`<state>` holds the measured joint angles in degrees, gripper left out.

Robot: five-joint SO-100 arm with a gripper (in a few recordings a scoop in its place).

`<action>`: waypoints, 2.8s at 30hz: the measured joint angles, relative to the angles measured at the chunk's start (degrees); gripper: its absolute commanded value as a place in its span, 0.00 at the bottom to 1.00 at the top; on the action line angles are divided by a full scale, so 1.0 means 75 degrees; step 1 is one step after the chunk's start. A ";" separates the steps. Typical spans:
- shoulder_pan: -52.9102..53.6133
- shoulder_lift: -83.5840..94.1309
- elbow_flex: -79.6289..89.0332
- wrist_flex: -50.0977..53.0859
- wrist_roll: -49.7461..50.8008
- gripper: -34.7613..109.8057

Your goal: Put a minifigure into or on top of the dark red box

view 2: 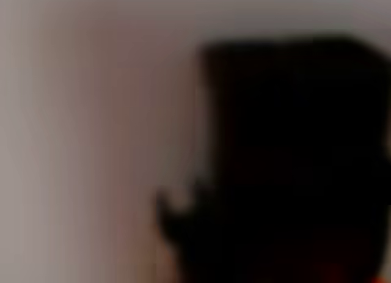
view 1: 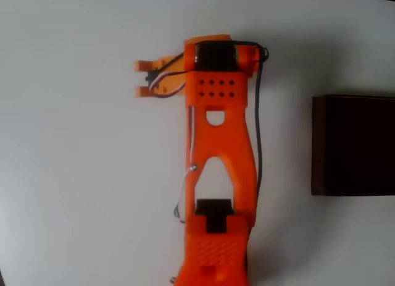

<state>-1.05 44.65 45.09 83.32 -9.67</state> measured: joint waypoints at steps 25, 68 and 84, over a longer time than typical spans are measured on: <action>0.0070 -0.1500 -0.4453 0.2754 0.1020 0.24; 0.4219 0.7312 0.4734 0.1605 0.2520 0.24; -0.5215 1.5762 1.2797 -0.1043 0.2895 0.24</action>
<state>-40.17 162.86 141.06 75.50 12.04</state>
